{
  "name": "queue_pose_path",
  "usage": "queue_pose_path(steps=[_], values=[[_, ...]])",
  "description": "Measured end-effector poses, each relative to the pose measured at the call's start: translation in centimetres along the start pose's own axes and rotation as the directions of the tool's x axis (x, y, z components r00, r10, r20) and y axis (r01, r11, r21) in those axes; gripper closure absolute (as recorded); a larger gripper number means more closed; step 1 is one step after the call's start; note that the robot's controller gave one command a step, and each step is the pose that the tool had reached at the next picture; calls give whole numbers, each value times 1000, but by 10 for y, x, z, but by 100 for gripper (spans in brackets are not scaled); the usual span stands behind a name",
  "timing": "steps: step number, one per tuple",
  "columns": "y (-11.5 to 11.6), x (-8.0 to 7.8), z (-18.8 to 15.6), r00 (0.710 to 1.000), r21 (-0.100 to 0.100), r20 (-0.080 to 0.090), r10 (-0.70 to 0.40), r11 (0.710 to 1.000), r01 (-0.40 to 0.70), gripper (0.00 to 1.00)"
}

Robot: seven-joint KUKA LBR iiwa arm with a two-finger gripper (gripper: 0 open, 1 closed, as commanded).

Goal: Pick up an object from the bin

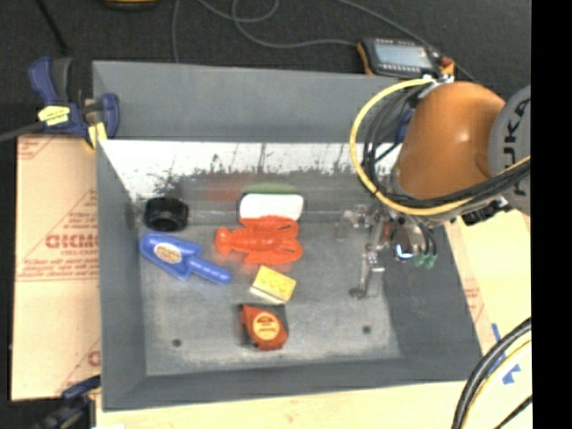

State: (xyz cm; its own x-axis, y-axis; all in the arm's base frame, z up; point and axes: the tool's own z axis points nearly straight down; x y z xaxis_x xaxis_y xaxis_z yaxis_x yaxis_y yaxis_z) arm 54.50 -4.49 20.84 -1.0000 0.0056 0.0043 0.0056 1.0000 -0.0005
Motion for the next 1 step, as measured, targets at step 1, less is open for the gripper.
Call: queue_pose_path(steps=[1], values=[[0, -1, -4, 1000, 1, 8, -1, 1000, 1, 0]])
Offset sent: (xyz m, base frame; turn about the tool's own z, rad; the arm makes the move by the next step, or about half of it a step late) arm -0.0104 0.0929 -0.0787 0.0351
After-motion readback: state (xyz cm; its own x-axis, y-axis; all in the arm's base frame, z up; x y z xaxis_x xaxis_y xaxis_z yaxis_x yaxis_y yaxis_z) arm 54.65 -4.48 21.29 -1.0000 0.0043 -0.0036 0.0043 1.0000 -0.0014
